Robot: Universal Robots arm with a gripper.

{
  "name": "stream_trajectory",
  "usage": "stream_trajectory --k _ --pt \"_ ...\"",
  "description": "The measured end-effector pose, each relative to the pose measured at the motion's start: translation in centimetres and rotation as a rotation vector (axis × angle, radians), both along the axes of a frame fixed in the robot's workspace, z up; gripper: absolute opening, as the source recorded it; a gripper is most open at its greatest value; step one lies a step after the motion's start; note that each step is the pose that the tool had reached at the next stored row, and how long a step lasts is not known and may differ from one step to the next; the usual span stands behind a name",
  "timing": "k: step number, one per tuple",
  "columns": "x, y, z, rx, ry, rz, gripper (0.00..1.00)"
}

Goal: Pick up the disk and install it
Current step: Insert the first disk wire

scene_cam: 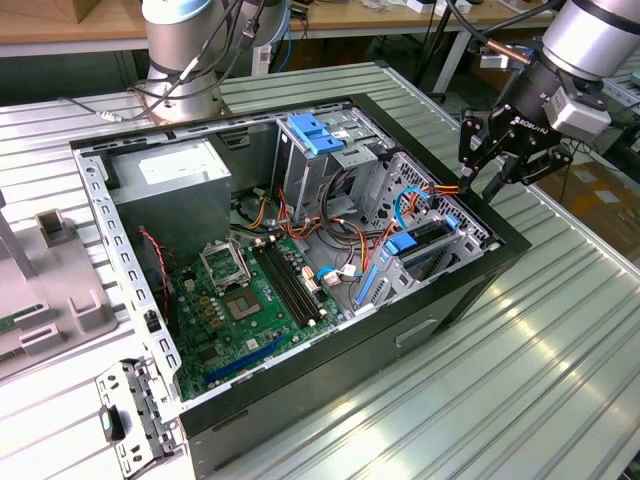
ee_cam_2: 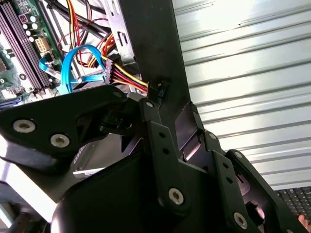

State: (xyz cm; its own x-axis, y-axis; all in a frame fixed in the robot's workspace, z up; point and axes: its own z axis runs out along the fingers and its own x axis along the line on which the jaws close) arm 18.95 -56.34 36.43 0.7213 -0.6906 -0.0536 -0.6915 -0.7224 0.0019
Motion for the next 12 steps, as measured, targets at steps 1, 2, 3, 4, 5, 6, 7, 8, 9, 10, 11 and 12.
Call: stream_trajectory --k 1,2,3,4,5,6,7,8,9,10,11,12 --pt "0.02 0.01 0.00 -0.0001 0.0000 0.012 0.42" --pt "0.05 0.02 -0.01 -0.0001 -0.0001 0.021 0.42" --pt "0.06 0.02 -0.02 0.0000 0.0000 0.023 0.42" --pt "0.06 0.02 -0.02 -0.0001 0.0000 0.023 0.42" --pt "0.06 0.03 -0.02 -0.0001 0.0000 0.023 0.42" --pt "0.06 0.03 -0.02 -0.0001 0.0000 0.023 0.42" --pt "0.06 0.03 -0.02 0.0000 0.0000 0.024 0.42" --pt "0.06 0.03 -0.02 0.0000 0.0000 0.024 0.42" --pt "0.06 0.03 -0.02 -0.0001 0.0000 0.024 0.42" --pt "0.06 0.03 -0.02 -0.0001 0.0000 0.024 0.42" --pt "0.06 0.03 -0.02 -0.0001 0.0000 0.024 0.40" --pt "0.06 0.03 -0.03 -0.0001 0.0000 0.024 0.34"
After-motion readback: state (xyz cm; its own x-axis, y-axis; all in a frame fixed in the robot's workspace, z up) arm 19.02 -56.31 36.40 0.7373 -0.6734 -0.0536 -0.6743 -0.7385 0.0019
